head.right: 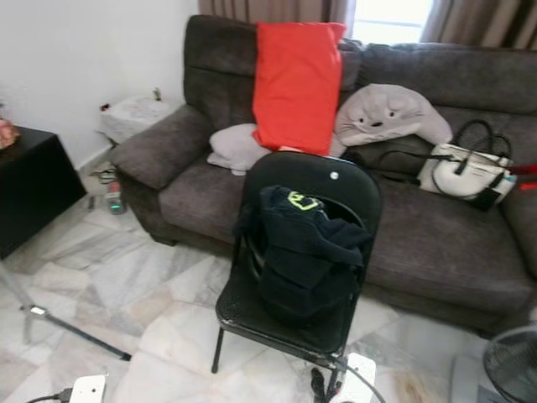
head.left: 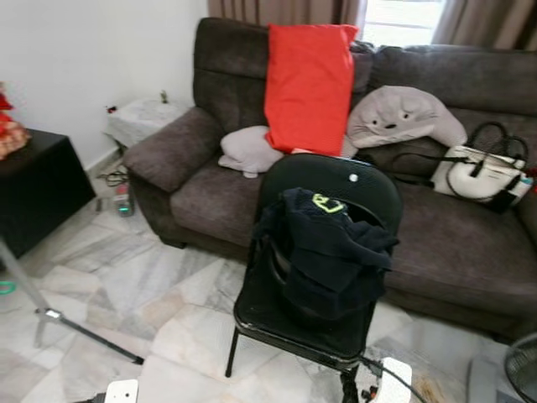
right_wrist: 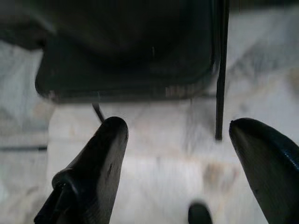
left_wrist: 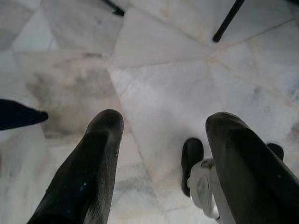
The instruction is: Hang hanger
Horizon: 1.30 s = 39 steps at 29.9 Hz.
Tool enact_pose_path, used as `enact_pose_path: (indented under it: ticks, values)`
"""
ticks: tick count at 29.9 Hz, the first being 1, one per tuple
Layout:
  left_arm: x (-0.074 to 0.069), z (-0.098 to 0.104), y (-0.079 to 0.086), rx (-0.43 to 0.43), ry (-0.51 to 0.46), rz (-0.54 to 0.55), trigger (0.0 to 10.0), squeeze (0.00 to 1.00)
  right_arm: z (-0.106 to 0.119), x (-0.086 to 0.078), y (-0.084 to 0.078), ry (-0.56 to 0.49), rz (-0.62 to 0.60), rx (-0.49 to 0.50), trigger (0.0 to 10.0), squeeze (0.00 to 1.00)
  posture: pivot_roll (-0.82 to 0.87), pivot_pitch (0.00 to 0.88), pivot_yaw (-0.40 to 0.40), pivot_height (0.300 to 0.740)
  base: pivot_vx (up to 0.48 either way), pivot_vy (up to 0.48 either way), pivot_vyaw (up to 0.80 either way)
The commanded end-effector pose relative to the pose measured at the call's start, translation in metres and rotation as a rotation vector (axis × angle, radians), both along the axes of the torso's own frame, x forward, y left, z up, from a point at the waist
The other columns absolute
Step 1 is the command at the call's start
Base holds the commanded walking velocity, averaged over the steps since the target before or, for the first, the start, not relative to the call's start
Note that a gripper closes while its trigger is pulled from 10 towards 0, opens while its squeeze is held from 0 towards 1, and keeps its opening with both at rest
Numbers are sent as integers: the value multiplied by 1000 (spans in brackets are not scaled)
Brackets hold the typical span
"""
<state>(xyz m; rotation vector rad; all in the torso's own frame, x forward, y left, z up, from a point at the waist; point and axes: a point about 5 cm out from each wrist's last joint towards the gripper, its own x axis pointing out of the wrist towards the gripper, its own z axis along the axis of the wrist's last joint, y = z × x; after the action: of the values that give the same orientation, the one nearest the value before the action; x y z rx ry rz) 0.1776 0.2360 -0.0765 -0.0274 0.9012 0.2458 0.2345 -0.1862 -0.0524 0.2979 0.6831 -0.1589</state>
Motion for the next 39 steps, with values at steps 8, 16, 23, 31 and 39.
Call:
enact_pose_path:
  ticks: [8,16,23,31,39]
  values:
    - [-6,-2,2,5,12,9,10000,0,36,16,-21,-352,-28,-131,10000,0,51,0,4,740,0,0,0]
    - [-11,-4,3,7,17,8,10000,0,62,-8,-30,-519,0,-252,10000,0,38,0,-4,740,0,0,0]
    - [-10,-3,4,3,0,4,10000,0,107,2,-30,-697,-4,-287,10000,0,33,0,-4,740,0,0,0]
    - [2,3,-6,-61,-93,-45,10000,0,118,9,-12,-697,58,-240,10000,0,58,0,-26,740,0,0,0]
    - [4,3,-8,-57,-102,-27,10000,0,121,7,-7,-682,58,-215,10000,0,51,0,-35,740,0,0,0]
